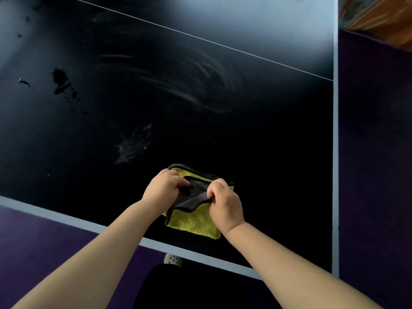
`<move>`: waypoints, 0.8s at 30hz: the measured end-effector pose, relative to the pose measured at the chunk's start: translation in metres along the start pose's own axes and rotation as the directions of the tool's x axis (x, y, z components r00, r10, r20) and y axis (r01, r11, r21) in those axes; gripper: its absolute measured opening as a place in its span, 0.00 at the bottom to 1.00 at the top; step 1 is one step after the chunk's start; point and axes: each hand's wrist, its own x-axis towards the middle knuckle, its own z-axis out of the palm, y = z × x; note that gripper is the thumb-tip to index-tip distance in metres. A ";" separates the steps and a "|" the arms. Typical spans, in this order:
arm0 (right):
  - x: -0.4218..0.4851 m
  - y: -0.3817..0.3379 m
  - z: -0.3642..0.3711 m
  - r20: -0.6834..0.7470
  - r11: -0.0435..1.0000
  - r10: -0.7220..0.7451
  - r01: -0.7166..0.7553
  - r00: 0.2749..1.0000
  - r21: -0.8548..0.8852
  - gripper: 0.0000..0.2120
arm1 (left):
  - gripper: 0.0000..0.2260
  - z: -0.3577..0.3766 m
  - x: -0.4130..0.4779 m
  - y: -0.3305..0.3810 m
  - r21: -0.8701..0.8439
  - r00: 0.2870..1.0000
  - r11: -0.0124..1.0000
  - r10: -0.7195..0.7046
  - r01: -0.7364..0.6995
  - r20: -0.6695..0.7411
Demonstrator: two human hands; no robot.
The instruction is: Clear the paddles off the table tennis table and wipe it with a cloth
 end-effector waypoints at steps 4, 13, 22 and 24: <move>0.020 -0.017 0.008 0.144 0.970 0.204 -0.220 0.968 0.100 0.18 | 0.15 -0.004 -0.001 0.002 -0.267 0.978 0.942 -0.204 0.205 0.030; 0.014 -0.012 0.008 0.131 0.970 0.207 -0.221 0.969 0.102 0.27 | 0.20 0.007 -0.007 0.009 -0.117 0.943 0.945 -0.318 0.307 -0.096; -0.018 0.012 0.004 -0.029 0.982 -0.014 0.008 0.999 -0.187 0.25 | 0.08 0.001 -0.006 0.018 -0.306 0.922 0.903 -0.357 0.301 -0.147; -0.019 0.011 0.007 0.015 0.966 -0.103 0.104 0.995 -0.237 0.24 | 0.11 -0.005 -0.002 0.013 -0.267 0.919 0.916 -0.352 0.300 -0.178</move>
